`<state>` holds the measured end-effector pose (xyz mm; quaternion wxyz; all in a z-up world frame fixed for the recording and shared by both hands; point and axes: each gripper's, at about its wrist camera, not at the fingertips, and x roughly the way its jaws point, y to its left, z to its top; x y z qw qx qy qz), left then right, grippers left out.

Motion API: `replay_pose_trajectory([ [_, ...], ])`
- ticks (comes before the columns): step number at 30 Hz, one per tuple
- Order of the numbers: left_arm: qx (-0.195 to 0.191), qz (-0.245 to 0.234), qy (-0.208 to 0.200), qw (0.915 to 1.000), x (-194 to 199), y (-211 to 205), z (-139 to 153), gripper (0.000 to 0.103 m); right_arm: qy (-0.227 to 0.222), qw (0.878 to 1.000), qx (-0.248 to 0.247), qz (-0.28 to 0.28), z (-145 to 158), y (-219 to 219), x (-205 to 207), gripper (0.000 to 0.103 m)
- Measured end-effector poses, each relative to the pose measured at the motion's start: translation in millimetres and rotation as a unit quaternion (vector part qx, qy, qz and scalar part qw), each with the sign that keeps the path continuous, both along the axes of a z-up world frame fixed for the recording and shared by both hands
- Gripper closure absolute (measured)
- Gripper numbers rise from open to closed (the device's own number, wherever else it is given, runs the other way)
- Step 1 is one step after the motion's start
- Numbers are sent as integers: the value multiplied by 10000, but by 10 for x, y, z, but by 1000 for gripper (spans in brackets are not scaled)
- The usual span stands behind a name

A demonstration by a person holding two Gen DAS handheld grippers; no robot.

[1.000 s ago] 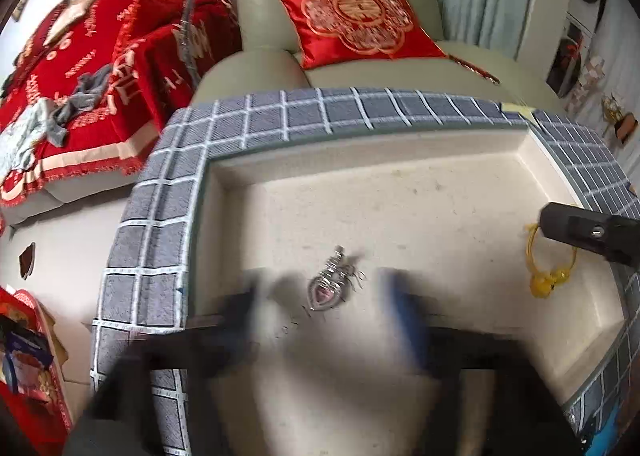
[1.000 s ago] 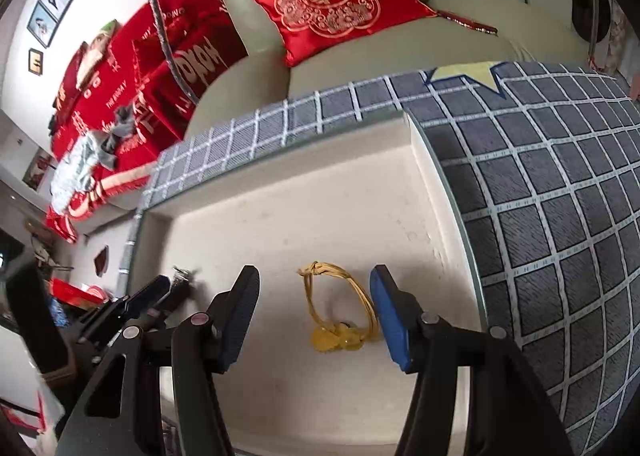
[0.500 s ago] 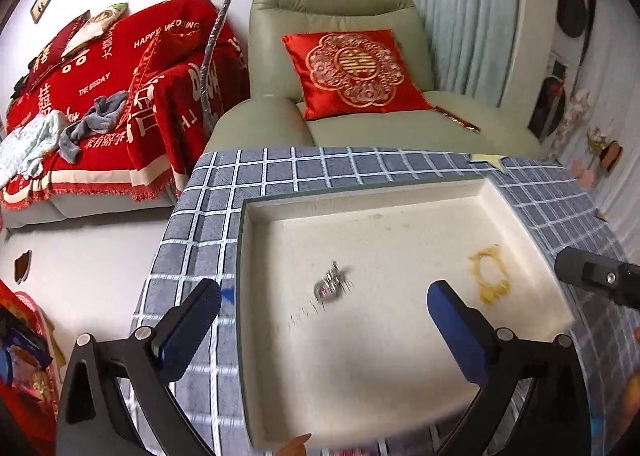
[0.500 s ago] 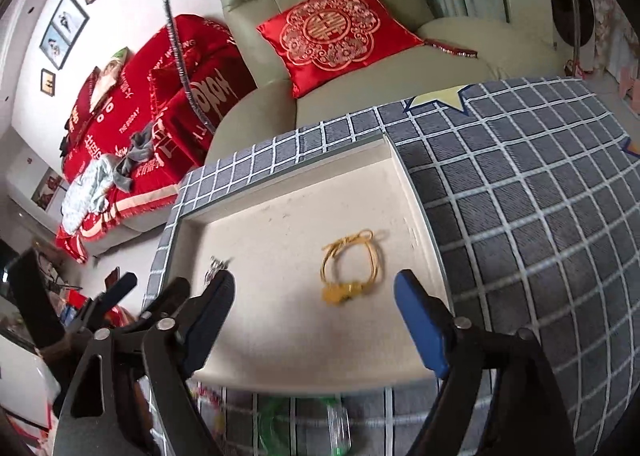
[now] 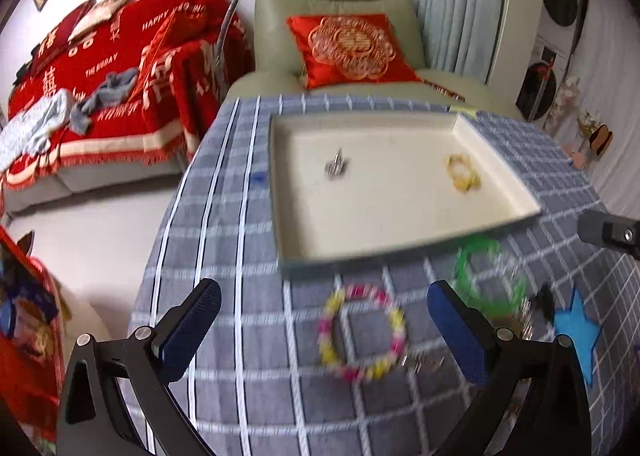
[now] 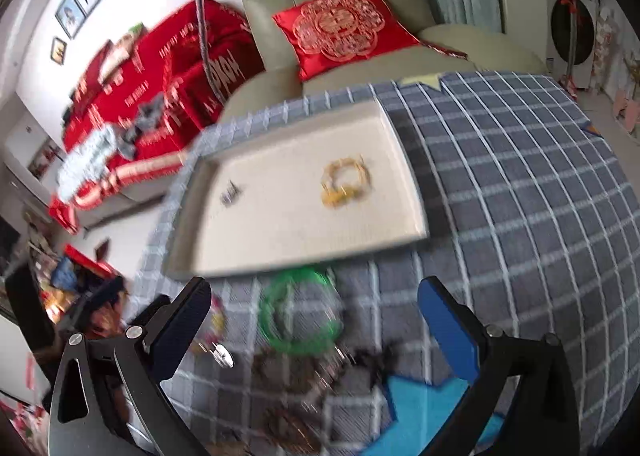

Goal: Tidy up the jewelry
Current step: 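Withdraw both grippers from the tray back toward the remaining jewelry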

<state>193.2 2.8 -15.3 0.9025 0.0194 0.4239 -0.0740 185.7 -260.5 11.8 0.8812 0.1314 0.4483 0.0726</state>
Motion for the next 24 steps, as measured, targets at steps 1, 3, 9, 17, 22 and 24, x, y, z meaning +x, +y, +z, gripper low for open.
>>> replay_pose_trajectory([
  [1, 13, 23, 60, 10000, -32, 16, -43, 0, 54, 10000, -70, -5, -38, -1, -52, 0],
  [3, 35, 116, 191, 9997, -63, 45, -133, 0, 190, 9997, -171, -6, -142, -13, -163, 0],
  [9, 127, 216, 356, 9990, -92, 61, -285, 0, 520, 9977, -418, -130, -431, -139, -367, 0],
  [17, 167, 263, 487, 9983, 0, 70, -404, 0, 635, 9957, -603, -316, -565, -307, -439, 0],
  [22, 222, 219, 522, 9982, 35, 43, -457, 0, 655, 9944, -779, -275, -628, -285, -406, 1],
  [24, 245, 212, 541, 9980, 48, 30, -476, 0, 661, 9934, -906, -226, -663, -244, -376, 6],
])
